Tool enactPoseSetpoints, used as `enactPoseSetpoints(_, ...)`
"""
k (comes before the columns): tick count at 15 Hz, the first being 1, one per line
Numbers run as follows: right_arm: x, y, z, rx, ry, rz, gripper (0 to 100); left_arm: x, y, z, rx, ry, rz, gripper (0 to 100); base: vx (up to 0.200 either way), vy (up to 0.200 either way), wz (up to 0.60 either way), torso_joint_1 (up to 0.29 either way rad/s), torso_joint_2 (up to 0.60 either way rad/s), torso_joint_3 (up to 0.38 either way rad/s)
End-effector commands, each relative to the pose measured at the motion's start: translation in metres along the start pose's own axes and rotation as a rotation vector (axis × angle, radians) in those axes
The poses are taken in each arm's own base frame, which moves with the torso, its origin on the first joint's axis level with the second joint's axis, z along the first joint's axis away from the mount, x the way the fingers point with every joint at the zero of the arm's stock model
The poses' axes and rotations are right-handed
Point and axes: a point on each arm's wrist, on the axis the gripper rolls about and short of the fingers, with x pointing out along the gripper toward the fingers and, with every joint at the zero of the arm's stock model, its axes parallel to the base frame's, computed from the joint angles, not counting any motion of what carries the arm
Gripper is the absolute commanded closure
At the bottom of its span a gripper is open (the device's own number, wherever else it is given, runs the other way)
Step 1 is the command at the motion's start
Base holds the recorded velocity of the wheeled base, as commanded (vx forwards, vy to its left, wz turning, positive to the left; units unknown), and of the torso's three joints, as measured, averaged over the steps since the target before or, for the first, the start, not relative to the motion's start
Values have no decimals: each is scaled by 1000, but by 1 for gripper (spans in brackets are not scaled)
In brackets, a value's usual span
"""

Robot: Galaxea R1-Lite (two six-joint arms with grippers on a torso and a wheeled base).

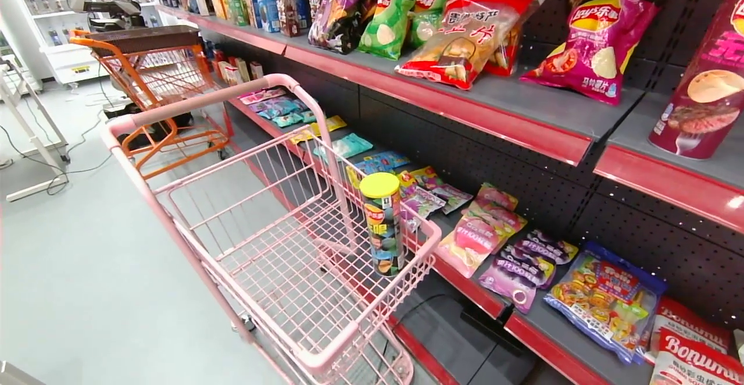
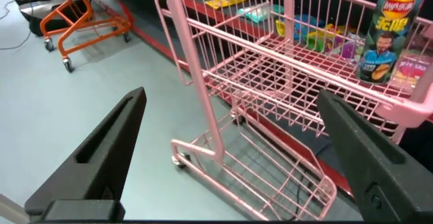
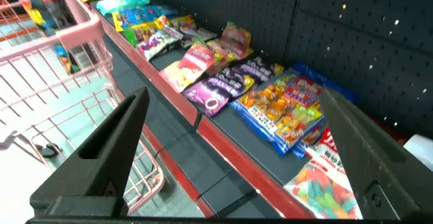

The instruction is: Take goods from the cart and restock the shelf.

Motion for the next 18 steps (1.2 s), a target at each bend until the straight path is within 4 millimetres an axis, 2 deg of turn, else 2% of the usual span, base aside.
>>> enactPoseSetpoints(1,0,0,0,0,0,0,0,0,0,0,-1,-1,-5,0,0,0,0,-115,486,359)
enactPoseSetpoints(2,0,0,0,-2,0,1,0,0,-1,1,2,-2,-33,0,0,0,0,-71,354,261)
enactPoseSetpoints(3,0,0,0,-2,0,1,0,-4,-1,28,-7,-68,-45,0,0,0,0,-46,198,149)
enactPoseSetpoints(4,0,0,0,0,0,1,0,5,0,83,-67,-57,-50,0,0,0,0,-32,134,85)
enactPoseSetpoints(5,0,0,0,0,0,1,0,20,0,134,-198,-64,-44,0,0,0,0,-17,71,51)
enactPoseSetpoints(6,0,0,0,0,0,1,0,41,0,172,-249,-61,-23,0,0,0,0,0,0,0)
enactPoseSetpoints(7,0,0,0,0,0,3,0,61,0,183,-229,-24,-3,0,0,0,0,0,0,0)
enactPoseSetpoints(9,0,0,0,1,0,3,0,96,-1,183,-148,66,-23,0,0,0,0,0,0,0)
enactPoseSetpoints(10,0,0,0,1,0,3,0,109,-3,182,-142,95,-72,0,0,0,0,0,0,0)
enactPoseSetpoints(11,0,0,0,1,0,3,0,133,-7,180,-130,129,-163,0,0,0,0,0,0,0)
enactPoseSetpoints(12,0,0,0,1,0,3,0,153,-10,172,-86,175,-213,0,0,0,0,0,0,0)
enactPoseSetpoints(14,0,0,0,1,0,3,0,178,-13,160,-37,241,-264,0,0,0,0,0,0,0)
enactPoseSetpoints(15,0,0,0,1,0,3,0,201,-25,147,-24,299,-328,0,0,0,0,0,0,0)
enactPoseSetpoints(16,0,0,0,1,0,3,0,216,-34,140,-21,315,-366,0,0,0,0,0,0,0)
enactPoseSetpoints(17,0,0,0,1,0,3,0,216,-34,140,-21,315,-366,0,0,0,0,0,0,0)
enactPoseSetpoints(18,0,0,0,-2,0,5,0,245,-52,121,-13,341,-430,0,0,0,0,0,0,0)
